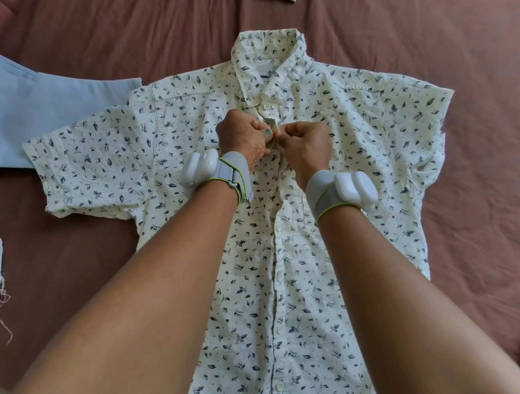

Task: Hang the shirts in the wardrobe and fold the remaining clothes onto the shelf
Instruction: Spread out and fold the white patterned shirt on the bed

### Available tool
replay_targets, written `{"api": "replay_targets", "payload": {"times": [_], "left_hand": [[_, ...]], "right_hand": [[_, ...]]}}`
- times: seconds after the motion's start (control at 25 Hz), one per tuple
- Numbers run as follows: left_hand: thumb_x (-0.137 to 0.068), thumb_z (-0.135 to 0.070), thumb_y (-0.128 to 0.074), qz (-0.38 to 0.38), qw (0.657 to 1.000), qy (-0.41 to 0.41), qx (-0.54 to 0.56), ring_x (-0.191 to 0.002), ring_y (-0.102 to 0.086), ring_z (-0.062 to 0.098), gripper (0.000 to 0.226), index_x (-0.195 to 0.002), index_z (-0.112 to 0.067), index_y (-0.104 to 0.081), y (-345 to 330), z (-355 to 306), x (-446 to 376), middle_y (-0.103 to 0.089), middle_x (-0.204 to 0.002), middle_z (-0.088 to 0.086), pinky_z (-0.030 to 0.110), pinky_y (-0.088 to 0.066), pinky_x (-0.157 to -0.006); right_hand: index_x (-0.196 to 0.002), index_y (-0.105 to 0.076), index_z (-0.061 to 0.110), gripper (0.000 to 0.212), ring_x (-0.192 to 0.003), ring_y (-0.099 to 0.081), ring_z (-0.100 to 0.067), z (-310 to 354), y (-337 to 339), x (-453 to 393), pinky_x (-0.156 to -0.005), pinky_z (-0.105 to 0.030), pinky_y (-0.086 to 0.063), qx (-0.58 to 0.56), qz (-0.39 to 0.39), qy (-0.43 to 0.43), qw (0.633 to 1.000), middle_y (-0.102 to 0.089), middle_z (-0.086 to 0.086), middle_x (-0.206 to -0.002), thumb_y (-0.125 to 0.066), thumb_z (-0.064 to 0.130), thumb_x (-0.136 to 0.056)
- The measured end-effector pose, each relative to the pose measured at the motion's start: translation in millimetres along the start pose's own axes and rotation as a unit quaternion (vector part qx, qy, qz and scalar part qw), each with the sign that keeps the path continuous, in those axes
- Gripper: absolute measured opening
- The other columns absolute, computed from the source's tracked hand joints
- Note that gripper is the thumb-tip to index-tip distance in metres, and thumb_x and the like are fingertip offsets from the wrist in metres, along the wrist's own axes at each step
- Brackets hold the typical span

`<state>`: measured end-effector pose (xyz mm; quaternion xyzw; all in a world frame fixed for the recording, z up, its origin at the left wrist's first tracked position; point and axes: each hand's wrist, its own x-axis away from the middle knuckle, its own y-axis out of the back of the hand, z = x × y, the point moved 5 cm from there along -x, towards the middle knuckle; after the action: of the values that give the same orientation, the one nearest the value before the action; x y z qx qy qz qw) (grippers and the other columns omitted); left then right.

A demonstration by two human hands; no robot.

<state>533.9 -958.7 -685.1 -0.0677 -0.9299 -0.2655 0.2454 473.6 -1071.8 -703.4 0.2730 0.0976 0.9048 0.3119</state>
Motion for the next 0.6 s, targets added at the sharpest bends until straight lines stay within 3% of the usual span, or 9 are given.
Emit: {"api": "replay_targets", "payload": {"times": [0.12,0.28,0.44,0.6], "left_hand": [[-0.076,-0.008,-0.079,-0.014,1.0,-0.002,-0.024,-0.055,-0.07,0.021,0.007,-0.077,-0.006,-0.073,-3.7,3.1,-7.6,-0.07,-0.075,0.007,0.033,-0.06,-0.055],[-0.072,-0.013,-0.078,-0.072,0.996,0.016,-0.05,-0.066,-0.071,0.03,0.009,-0.079,-0.01,-0.073,-6.2,12.6,-19.6,-0.072,-0.079,0.01,0.04,-0.061,-0.064],[-0.075,-0.012,-0.077,-0.034,0.998,0.0,-0.059,-0.074,-0.071,0.031,0.008,-0.08,-0.007,-0.073,-15.7,15.0,-19.8,-0.073,-0.083,0.011,0.042,-0.061,-0.067],[-0.076,-0.013,-0.079,-0.031,0.997,-0.01,-0.066,-0.083,-0.071,0.024,0.01,-0.084,-0.007,-0.076,-10.0,11.8,-13.9,-0.075,-0.089,0.009,0.038,-0.06,-0.074]], "right_hand": [[-0.083,-0.075,0.009,0.004,-0.071,-0.069,-0.018,-0.6,0.4,1.9,-0.075,-0.036,-0.06,-0.062,0.005,-0.006,0.998,-0.073,-0.005,-0.076,-0.074,0.006,-0.081],[-0.086,-0.077,0.012,0.016,-0.076,-0.071,-0.011,2.0,2.5,5.8,-0.081,-0.031,-0.059,-0.028,0.0,0.049,0.998,-0.074,0.0,-0.077,-0.076,-0.001,-0.075],[-0.088,-0.076,0.009,0.016,-0.075,-0.07,-0.014,0.8,4.4,3.3,-0.08,-0.034,-0.059,-0.013,-0.038,0.056,0.998,-0.073,-0.003,-0.077,-0.072,-0.001,-0.077],[-0.099,-0.073,0.007,0.022,-0.077,-0.07,-0.016,4.3,0.0,1.6,-0.08,-0.034,-0.059,-0.001,-0.014,0.08,0.997,-0.072,-0.005,-0.081,-0.069,-0.001,-0.08]]}}
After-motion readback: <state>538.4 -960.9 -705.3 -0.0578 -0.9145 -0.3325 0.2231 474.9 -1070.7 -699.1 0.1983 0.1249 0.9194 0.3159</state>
